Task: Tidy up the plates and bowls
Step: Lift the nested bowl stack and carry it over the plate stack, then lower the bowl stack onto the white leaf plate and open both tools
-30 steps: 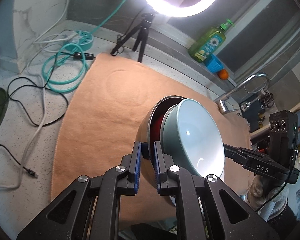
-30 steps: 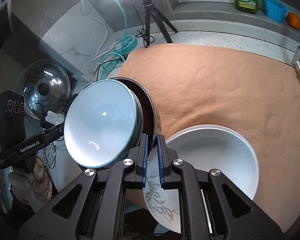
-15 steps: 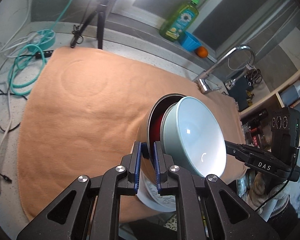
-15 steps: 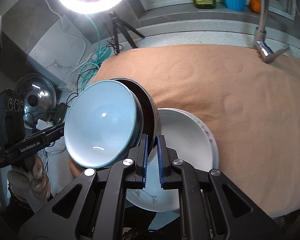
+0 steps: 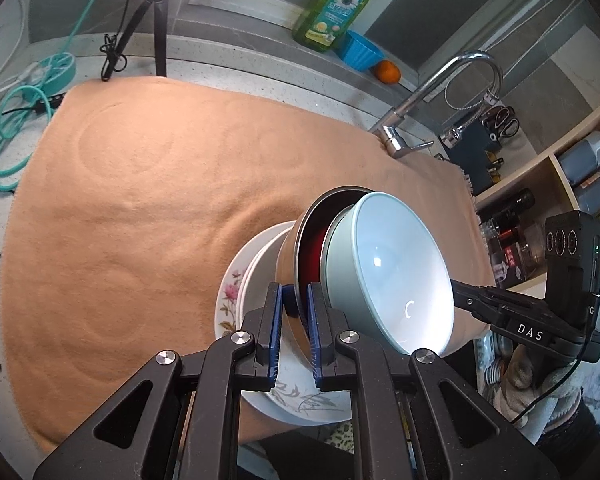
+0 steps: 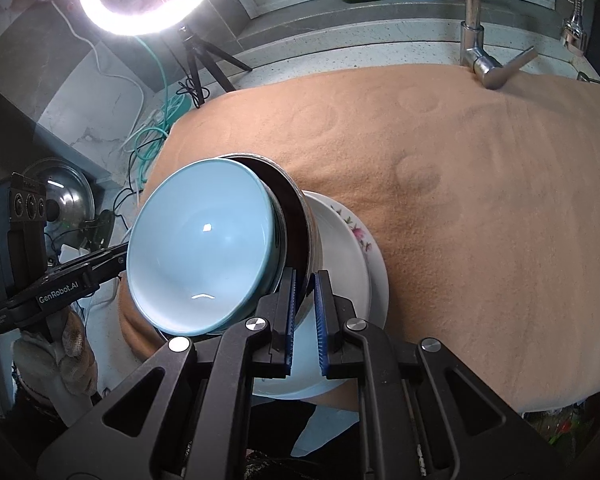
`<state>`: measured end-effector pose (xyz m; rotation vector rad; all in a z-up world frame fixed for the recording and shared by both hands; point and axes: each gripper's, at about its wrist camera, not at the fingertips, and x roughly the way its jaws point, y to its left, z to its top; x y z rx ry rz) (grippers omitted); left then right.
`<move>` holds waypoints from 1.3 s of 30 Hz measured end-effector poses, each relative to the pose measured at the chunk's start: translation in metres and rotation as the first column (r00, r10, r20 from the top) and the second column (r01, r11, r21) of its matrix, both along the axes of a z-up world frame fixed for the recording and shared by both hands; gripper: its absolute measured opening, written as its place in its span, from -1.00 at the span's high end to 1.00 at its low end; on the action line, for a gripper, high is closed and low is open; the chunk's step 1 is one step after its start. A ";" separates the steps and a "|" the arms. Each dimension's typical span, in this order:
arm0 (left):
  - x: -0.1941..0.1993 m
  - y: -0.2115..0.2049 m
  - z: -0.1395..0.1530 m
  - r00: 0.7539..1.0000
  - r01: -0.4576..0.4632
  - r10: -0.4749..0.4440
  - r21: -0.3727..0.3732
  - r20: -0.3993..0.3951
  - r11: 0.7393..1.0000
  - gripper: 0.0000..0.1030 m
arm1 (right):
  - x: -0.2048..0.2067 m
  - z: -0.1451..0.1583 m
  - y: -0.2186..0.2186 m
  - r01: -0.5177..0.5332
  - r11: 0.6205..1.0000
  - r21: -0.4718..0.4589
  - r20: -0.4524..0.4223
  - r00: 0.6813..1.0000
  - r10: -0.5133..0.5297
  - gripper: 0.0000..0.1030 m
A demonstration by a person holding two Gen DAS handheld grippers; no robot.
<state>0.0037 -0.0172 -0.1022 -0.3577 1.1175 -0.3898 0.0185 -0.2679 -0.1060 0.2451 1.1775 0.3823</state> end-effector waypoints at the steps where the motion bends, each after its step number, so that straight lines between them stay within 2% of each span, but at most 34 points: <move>1: 0.000 -0.001 -0.001 1.000 0.002 -0.002 0.002 -0.001 1.000 0.80 | -0.001 -0.001 -0.001 0.001 1.000 0.000 -0.002 1.000 -0.001 0.82; 39: -0.002 -0.008 -0.009 0.999 0.032 -0.032 0.009 -0.033 0.999 0.81 | -0.012 -0.013 -0.013 0.025 0.999 0.042 -0.026 0.999 -0.024 0.78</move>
